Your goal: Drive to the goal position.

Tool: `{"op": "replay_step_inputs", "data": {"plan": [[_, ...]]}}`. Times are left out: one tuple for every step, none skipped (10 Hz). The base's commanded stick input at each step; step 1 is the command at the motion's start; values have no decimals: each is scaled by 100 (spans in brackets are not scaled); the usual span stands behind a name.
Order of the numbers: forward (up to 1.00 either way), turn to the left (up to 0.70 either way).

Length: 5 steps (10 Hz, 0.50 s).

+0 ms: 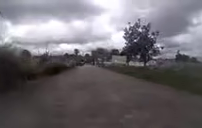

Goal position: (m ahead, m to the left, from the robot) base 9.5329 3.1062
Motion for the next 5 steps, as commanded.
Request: {"op": "replay_step_inputs", "data": {"plan": [[100, 0], [100, 0], [100, 0], [100, 0], [100, 0]]}}
